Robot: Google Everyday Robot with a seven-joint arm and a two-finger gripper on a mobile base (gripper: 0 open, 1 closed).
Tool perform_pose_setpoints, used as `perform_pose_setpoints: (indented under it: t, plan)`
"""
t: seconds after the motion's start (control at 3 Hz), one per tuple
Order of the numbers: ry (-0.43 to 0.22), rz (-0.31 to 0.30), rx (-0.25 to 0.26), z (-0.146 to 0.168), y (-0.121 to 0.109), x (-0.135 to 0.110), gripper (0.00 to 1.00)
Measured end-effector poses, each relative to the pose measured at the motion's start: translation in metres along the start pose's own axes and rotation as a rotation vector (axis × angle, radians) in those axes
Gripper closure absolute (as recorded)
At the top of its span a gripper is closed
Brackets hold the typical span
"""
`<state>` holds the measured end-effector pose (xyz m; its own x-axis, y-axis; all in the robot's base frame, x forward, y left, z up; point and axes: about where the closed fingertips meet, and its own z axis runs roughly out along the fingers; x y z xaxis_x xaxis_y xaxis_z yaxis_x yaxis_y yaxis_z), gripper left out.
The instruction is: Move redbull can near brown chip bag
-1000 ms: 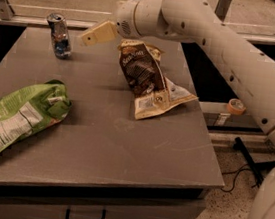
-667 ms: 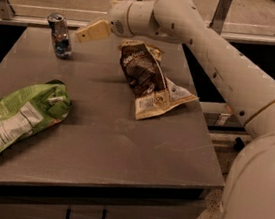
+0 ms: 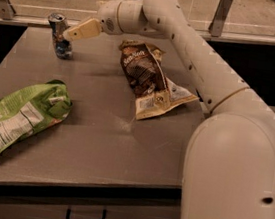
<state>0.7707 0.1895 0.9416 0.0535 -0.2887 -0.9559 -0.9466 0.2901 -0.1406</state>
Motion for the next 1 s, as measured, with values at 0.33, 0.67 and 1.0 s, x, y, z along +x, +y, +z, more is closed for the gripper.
perform_pose_setpoints:
  t: [0.33,0.67,1.0]
  plan:
    - [0.004,0.013,-0.067,0.026,0.013,0.001,0.0]
    - [0.016,0.024,-0.138,0.052,0.029,0.004,0.0]
    - [0.024,0.024,-0.179,0.066,0.038,0.007,0.16]
